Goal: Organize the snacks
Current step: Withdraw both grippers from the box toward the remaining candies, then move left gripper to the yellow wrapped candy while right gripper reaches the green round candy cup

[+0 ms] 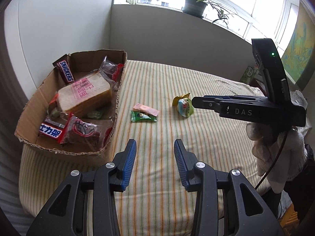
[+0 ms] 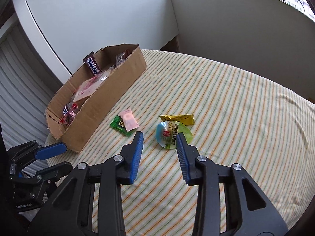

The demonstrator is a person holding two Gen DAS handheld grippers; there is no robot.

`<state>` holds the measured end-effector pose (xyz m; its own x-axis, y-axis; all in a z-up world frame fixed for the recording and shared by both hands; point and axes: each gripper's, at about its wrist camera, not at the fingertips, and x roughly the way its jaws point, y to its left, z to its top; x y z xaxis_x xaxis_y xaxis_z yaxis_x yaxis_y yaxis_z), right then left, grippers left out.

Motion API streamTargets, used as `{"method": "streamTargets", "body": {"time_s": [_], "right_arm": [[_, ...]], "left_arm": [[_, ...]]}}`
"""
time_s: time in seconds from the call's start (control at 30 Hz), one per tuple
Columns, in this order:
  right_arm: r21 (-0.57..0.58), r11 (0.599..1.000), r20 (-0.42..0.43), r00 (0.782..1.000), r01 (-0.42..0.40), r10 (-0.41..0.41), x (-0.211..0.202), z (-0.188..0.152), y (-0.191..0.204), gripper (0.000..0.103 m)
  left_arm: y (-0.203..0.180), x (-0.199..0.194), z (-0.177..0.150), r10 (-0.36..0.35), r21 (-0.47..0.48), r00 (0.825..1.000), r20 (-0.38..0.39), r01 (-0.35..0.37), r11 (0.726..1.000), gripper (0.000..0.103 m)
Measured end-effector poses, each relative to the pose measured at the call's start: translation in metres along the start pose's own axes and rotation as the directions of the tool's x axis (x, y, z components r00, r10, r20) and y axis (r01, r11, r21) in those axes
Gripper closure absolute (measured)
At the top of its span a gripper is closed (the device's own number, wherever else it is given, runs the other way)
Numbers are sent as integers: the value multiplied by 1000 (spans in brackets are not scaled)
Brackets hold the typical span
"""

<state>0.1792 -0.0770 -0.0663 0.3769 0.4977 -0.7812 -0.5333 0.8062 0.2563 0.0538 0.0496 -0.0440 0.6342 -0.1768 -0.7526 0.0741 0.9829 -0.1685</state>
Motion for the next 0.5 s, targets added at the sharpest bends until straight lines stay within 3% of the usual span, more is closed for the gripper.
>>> {"method": "streamTargets", "body": {"time_s": [0.23,0.5], "right_arm": [[-24,999,-42,998,-44,43,28,3,22,67],[52,999,-57,998,14,-11,34,2,-14,67]], "left_arm": [[11,-1,0,4,-26,1000,-2,-4,1000,65],[10,2,5,0,-20,1000,-3,0,1000,65]]}}
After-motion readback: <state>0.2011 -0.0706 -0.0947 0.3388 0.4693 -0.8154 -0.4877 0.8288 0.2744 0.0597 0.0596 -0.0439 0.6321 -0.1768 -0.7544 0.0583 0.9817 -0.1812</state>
